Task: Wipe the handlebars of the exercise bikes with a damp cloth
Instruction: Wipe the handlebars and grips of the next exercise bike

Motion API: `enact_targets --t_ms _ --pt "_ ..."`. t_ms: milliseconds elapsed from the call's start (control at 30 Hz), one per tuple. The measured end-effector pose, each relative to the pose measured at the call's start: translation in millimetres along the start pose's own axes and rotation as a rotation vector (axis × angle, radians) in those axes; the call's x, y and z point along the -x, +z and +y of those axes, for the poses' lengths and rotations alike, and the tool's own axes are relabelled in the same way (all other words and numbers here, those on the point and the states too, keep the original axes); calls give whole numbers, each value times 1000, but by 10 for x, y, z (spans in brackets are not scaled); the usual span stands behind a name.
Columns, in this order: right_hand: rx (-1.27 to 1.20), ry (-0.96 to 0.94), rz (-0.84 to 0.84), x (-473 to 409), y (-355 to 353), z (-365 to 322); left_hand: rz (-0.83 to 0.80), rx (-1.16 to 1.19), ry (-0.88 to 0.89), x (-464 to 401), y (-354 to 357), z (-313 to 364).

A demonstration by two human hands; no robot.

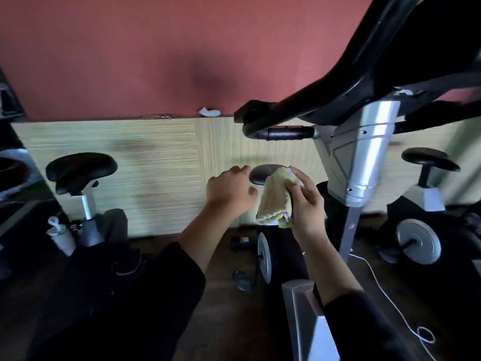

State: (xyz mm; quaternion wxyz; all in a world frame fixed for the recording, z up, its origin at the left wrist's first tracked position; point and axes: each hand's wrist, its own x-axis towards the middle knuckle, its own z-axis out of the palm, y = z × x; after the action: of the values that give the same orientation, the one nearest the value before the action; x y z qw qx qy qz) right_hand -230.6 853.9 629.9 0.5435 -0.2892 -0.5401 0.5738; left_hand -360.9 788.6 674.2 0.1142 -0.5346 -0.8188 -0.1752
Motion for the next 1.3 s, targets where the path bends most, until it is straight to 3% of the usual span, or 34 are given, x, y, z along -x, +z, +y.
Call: enact_targets --t_ms 367,567,833,1033,1200,1300 --pt "23 -175 518 230 637 -168 134 243 392 -507 -471 -489" --pt "32 -430 738 203 719 -480 265 462 590 -750 -683 -437" --pt "370 -892 1078 21 673 -1108 329 728 797 -1129 -674 -185" --pt "626 -1204 1226 -378 716 -1667 282 886 964 -1482 -565 -47" --pt "713 -1255 1292 -707 705 -1700 253 983 1087 -1827 -477 25" --pt "741 -1258 1247 -756 592 -1587 198 1051 1206 -1933 -427 137"
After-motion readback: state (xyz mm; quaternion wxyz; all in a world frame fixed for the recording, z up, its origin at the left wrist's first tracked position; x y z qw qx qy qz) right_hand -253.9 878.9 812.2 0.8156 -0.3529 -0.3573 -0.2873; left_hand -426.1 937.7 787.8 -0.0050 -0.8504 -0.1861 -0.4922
